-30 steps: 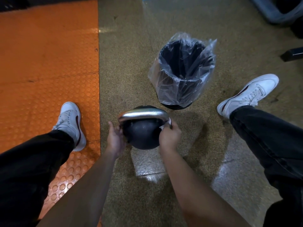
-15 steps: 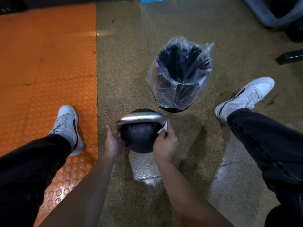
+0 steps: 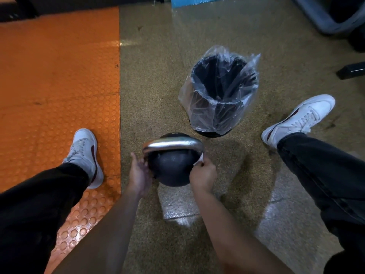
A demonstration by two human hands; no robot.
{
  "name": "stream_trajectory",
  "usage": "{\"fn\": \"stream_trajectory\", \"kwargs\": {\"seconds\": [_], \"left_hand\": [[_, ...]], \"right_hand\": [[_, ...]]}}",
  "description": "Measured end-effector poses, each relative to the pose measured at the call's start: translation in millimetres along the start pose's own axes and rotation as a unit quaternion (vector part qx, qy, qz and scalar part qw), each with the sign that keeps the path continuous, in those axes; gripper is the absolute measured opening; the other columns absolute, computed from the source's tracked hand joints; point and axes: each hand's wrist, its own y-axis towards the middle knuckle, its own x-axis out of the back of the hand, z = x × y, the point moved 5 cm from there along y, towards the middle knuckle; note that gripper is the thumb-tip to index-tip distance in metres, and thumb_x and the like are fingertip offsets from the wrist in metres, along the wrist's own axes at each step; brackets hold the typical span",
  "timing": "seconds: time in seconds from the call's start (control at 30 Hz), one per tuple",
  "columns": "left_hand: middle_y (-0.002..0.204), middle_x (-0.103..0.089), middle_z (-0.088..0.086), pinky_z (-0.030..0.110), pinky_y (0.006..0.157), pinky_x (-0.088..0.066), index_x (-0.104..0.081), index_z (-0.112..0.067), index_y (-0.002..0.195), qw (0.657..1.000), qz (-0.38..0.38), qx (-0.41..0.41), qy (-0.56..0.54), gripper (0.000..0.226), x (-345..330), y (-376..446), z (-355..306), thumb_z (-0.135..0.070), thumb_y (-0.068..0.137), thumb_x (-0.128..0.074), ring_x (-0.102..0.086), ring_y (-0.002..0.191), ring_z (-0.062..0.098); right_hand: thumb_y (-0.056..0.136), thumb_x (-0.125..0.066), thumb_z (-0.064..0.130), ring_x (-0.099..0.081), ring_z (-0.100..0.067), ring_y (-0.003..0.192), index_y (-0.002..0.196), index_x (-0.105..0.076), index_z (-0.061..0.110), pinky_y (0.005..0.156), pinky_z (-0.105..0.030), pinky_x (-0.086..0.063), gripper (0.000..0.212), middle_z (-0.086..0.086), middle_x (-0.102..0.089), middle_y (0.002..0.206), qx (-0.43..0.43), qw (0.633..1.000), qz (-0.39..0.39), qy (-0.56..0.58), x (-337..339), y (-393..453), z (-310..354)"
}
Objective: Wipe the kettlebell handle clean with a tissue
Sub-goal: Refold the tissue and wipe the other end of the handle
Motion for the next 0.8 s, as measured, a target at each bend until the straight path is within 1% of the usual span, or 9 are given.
{"fn": "stream_trajectory", "kwargs": {"seconds": [0.17, 0.23, 0.3, 0.4, 0.53, 0.6, 0.67, 0.73, 0.8], "left_hand": [[0.157, -0.038, -0.001, 0.058, 0.12, -0.01, -0.032, -0.028, 0.154, 1.0, -0.008, 0.009, -0.008, 0.077, -2, 1, 1, -0.072, 0.096, -0.006, -0.026, 0.149, 0.023], [0.158, -0.037, -0.001, 0.058, 0.12, -0.009, -0.031, -0.029, 0.154, 1.0, -0.009, 0.011, -0.006, 0.078, -1, 2, 2, -0.073, 0.095, -0.006, -0.025, 0.15, 0.024], [0.156, -0.041, -0.002, 0.058, 0.121, -0.011, -0.033, -0.028, 0.153, 1.0, -0.01, 0.006, 0.002, 0.08, 3, 5, 4, -0.075, 0.094, -0.006, -0.027, 0.149, 0.024], [0.151, -0.047, -0.001, 0.059, 0.12, -0.013, -0.038, -0.026, 0.151, 1.0, -0.008, 0.002, 0.004, 0.079, 4, 2, 2, -0.073, 0.095, -0.006, -0.029, 0.148, 0.026], [0.161, -0.03, 0.01, 0.054, 0.12, -0.014, -0.027, -0.015, 0.156, 0.998, -0.061, 0.01, -0.004, 0.081, 0, -1, -1, -0.07, 0.098, -0.014, -0.019, 0.151, 0.033], [0.158, -0.037, 0.004, 0.057, 0.12, -0.014, -0.032, -0.023, 0.154, 0.999, -0.033, 0.01, -0.012, 0.079, 1, 3, 0, -0.073, 0.096, -0.011, -0.023, 0.151, 0.029], [0.151, -0.047, -0.003, 0.06, 0.12, -0.014, -0.038, -0.027, 0.151, 1.0, -0.007, 0.008, -0.003, 0.081, 3, 3, 1, -0.075, 0.094, -0.006, -0.029, 0.148, 0.027], [0.149, -0.048, -0.005, 0.062, 0.12, -0.014, -0.038, -0.026, 0.151, 1.0, -0.004, 0.007, 0.008, 0.082, 4, 1, 2, -0.075, 0.094, -0.005, -0.03, 0.147, 0.026], [0.153, -0.045, -0.003, 0.064, 0.119, -0.014, -0.037, -0.027, 0.152, 1.0, 0.0, 0.007, 0.017, 0.082, 3, 1, 3, -0.075, 0.093, -0.004, -0.028, 0.148, 0.027]], "right_hand": [[0.1, -0.048, 0.005, -0.065, -0.026, 0.117, 0.146, -0.052, 0.023, 0.095, -0.019, -0.043, 0.049, -0.009, -0.067, 0.13, 0.068, 0.997, -0.035, 0.01, 6, -9, 20], [0.099, -0.049, 0.003, -0.065, -0.025, 0.118, 0.149, -0.047, 0.023, 0.102, -0.027, -0.048, 0.054, -0.01, -0.066, 0.133, 0.1, 0.995, -0.03, 0.011, 1, -20, 10], [0.101, -0.047, 0.003, -0.064, -0.028, 0.12, 0.151, -0.044, 0.02, 0.103, -0.032, -0.049, 0.053, -0.013, -0.065, 0.133, 0.084, 0.996, -0.012, -0.008, -3, -19, -1], [0.102, -0.045, 0.005, -0.066, -0.031, 0.114, 0.149, -0.048, 0.02, 0.094, -0.029, -0.049, 0.049, -0.016, -0.069, 0.125, 0.036, 0.999, -0.027, -0.006, -3, -6, 3], [0.098, -0.05, 0.002, -0.066, -0.026, 0.117, 0.147, -0.05, 0.021, 0.099, -0.025, -0.047, 0.053, -0.012, -0.067, 0.131, 0.102, 0.992, -0.065, 0.026, 3, -17, 21], [0.098, -0.05, 0.0, -0.063, -0.024, 0.121, 0.146, -0.051, 0.022, 0.105, -0.03, -0.048, 0.053, -0.009, -0.065, 0.135, 0.109, 0.993, -0.041, 0.032, 1, -19, 10], [0.098, -0.049, 0.0, -0.062, -0.027, 0.123, 0.144, -0.054, 0.021, 0.105, -0.034, -0.049, 0.05, -0.008, -0.065, 0.134, 0.053, 0.998, -0.014, 0.028, 1, -7, -3], [0.098, -0.049, 0.002, -0.063, -0.027, 0.12, 0.139, -0.06, 0.021, 0.102, -0.035, -0.051, 0.046, -0.006, -0.068, 0.131, 0.02, 0.999, -0.009, 0.03, 2, 7, -5], [0.098, -0.049, 0.001, -0.064, -0.022, 0.12, 0.136, -0.062, 0.019, 0.102, -0.033, -0.051, 0.044, -0.003, -0.068, 0.13, 0.038, 0.998, -0.007, 0.046, 6, 11, 5]]}}
